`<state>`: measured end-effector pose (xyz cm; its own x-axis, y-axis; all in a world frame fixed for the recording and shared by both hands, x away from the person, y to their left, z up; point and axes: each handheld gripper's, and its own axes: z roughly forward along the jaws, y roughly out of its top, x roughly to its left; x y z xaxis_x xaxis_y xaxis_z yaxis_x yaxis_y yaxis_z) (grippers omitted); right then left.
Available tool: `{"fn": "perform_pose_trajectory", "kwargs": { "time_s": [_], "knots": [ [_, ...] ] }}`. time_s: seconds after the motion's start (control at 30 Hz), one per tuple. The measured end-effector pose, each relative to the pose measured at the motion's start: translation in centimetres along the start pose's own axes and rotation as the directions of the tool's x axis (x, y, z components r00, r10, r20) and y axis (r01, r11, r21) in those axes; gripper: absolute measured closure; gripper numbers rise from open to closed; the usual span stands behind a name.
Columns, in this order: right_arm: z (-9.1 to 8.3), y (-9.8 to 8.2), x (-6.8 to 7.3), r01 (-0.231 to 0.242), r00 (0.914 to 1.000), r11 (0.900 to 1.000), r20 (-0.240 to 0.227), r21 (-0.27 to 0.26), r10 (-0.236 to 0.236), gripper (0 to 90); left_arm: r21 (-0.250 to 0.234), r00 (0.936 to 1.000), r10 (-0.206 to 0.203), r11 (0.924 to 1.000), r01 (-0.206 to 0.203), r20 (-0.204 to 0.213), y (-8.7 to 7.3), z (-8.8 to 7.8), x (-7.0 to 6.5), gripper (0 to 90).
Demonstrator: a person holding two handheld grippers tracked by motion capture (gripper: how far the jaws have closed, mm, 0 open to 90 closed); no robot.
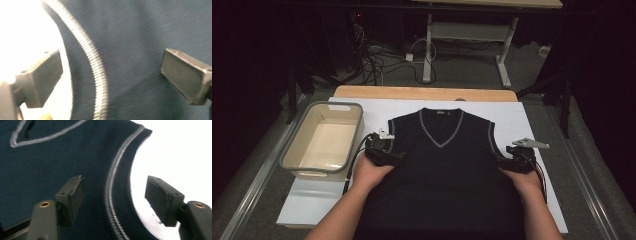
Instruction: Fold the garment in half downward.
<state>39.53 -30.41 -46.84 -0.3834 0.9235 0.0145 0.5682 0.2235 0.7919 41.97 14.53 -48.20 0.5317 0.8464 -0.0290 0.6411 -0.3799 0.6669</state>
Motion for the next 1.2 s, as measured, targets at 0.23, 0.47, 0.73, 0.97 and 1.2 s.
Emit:
{"fn": "perform_pose_trajectory", "kwargs": {
  "time_s": [0.23, 0.47, 0.73, 0.97, 1.2],
  "knots": [
    [0.9, 0.0, -0.2, 0.007, 0.9999, 0.998, 0.014, 0.068, -0.008, 40.4, 0.030, 0.9988, -0.048, 0.9984, 0.047, 0.011, -0.2, 0.4, 0.5, 13.6],
    [1.5, 0.3, -0.2, 0.031, 0.9995, 0.993, 0.004, 0.111, -0.032, 54.6, -0.011, 0.9988, -0.046, 0.9989, 0.046, 0.016, -0.6, -0.1, 0.6, 42.4],
    [1.3, 0.0, 0.4, 0.053, 0.9978, 0.994, -0.045, 0.096, -0.049, 80.7, -0.040, 0.9994, 0.016, 0.9991, -0.015, 0.030, -1.1, -0.3, 0.0, 74.3],
    [-0.2, -0.6, 0.6, 0.065, 0.9972, 0.996, -0.042, 0.058, -0.063, 82.2, -0.070, 0.9982, 0.044, 0.9967, -0.041, 0.041, -1.8, -1.4, -0.6, 76.3],
    [-3.4, -2.8, 1.0, 0.079, 0.9951, 0.997, -0.061, 0.024, -0.078, 82.0, -0.073, 0.9890, 0.122, 0.9906, -0.116, 0.084, -3.6, -3.4, -2.0, 76.1]
  ]
}}
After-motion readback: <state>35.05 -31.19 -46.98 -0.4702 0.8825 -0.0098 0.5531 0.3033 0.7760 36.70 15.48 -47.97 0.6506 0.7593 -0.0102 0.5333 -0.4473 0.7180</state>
